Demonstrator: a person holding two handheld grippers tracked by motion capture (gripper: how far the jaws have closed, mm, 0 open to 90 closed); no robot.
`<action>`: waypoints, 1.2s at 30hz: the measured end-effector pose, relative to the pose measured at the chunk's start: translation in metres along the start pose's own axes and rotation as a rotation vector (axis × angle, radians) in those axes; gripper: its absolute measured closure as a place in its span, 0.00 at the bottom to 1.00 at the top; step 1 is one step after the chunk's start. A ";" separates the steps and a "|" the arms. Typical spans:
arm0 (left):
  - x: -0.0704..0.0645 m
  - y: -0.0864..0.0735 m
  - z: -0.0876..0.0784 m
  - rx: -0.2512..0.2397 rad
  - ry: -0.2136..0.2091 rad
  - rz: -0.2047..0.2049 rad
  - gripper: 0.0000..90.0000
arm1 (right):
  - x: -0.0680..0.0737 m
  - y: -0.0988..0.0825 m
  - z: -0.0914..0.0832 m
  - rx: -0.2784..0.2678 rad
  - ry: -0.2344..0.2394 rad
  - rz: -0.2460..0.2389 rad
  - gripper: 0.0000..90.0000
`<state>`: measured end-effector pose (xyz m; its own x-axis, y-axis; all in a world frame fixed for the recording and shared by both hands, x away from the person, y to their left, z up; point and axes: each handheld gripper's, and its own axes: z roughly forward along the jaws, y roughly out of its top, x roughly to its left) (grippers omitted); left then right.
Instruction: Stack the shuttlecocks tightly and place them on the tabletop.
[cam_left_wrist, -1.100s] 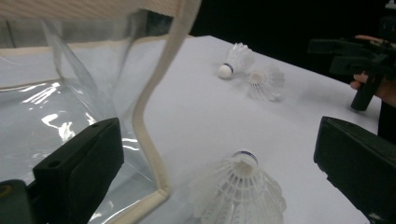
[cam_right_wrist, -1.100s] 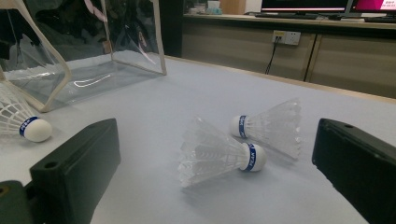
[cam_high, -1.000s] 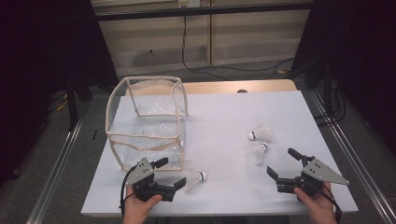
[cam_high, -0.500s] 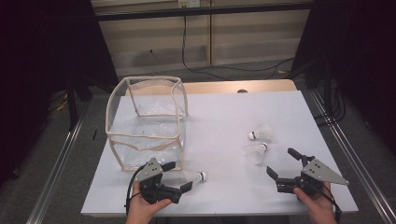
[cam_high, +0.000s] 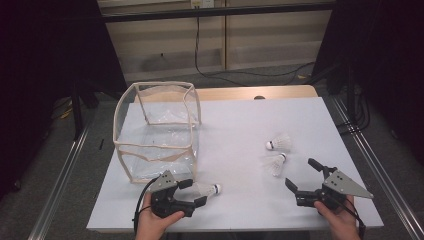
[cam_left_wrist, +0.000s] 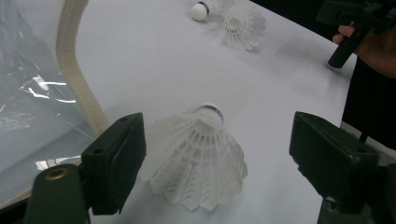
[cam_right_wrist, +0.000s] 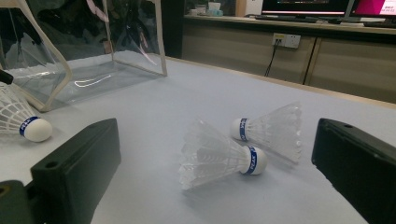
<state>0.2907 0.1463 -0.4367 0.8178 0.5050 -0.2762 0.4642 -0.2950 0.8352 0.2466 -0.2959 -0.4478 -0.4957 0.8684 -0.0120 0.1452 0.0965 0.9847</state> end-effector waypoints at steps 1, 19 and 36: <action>0.000 0.000 0.001 0.005 -0.001 -0.003 0.25 | 0.000 0.000 0.000 -0.002 0.001 -0.001 0.01; -0.002 0.001 0.008 0.048 0.019 -0.037 0.57 | 0.000 0.000 0.000 0.000 0.003 -0.002 0.01; -0.009 0.009 0.020 0.008 0.026 -0.082 0.97 | 0.000 0.001 0.000 -0.002 0.000 -0.007 0.01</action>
<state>0.2947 0.1231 -0.4363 0.7677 0.5488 -0.3308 0.5321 -0.2585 0.8062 0.2462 -0.2958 -0.4471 -0.4970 0.8676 -0.0188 0.1402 0.1016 0.9849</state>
